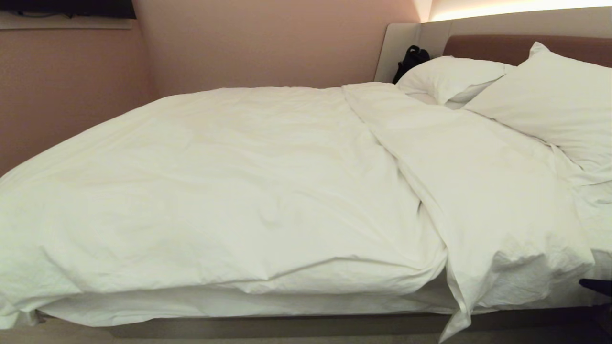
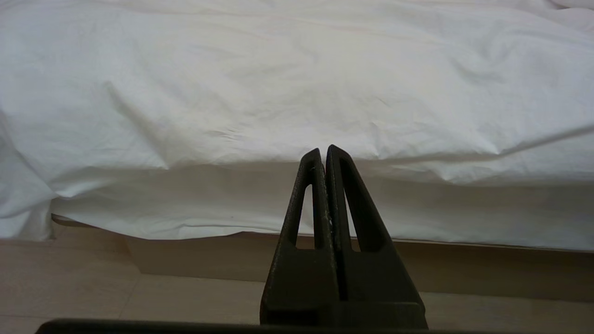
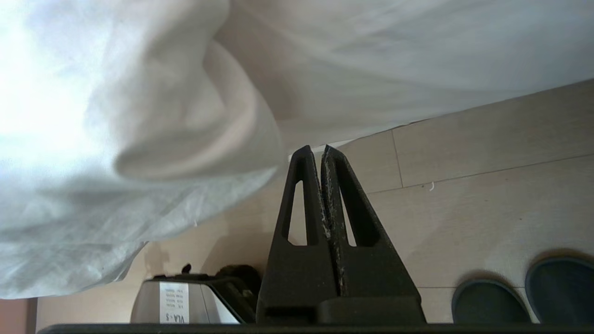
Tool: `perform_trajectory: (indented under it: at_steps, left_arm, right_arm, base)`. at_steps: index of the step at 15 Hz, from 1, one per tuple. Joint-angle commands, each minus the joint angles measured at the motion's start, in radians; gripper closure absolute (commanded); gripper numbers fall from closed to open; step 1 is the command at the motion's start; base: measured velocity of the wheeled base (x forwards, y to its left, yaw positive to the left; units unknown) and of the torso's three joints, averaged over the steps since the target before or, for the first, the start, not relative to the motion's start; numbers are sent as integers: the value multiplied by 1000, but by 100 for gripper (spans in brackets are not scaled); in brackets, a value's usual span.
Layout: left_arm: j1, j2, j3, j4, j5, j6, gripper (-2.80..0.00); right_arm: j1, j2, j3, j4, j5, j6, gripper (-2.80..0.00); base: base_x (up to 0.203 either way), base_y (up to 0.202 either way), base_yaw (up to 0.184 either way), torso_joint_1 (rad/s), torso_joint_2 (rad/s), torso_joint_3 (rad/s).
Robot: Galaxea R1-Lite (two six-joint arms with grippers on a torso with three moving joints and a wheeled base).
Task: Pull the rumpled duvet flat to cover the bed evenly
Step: Flatten the corners of the folded blanket
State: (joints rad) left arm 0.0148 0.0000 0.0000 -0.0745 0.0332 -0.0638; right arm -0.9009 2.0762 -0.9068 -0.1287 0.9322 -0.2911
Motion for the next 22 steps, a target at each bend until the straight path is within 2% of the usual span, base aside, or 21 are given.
perform_trajectory:
  at_steps: [1,4,8,11,12,14,18,22]
  left_arm:
    - [1,1,0,-1,1,-1,0]
    - [1,0,0,-1,1,-1,0]
    - [1,0,0,-1,1,-1,0]
    - [1,0,0,-1,1,-1,0]
    - [1,1,0,-1,1,-1,0]
    - [1,1,0,-1,1,-1,0]
    - [1,0,0,-1,1,-1,0]
    - [1,0,0,-1,1,-1,0]
  right_arm:
    - [10,0,0,-3,-5,-1,0]
    - [-16,-39,-2,-2,17,1,0]
    - [-80,-72,-62,-2,127,-2,0]
    - [-97,-26,-152,13,135,1,0]
    - [-97,-15,-176,29,138,1,-280]
    - [-96,2,-212,72,151,5,-280]
    - [-96,60,-403,308,316,1,-280]
    - [-77,153,-555,499,362,-27,-280]
  base:
    - [0,0,0,0,0,0]
    - [0,0,0,0,0,0]
    - [0,0,0,0,0,0]
    - [0,0,0,0,0,0]
    - [0,0,0,0,0,0]
    - [0,0,0,0,0,0]
    - [0,0,0,0,0,0]
    - [0,0,0,0,0,0]
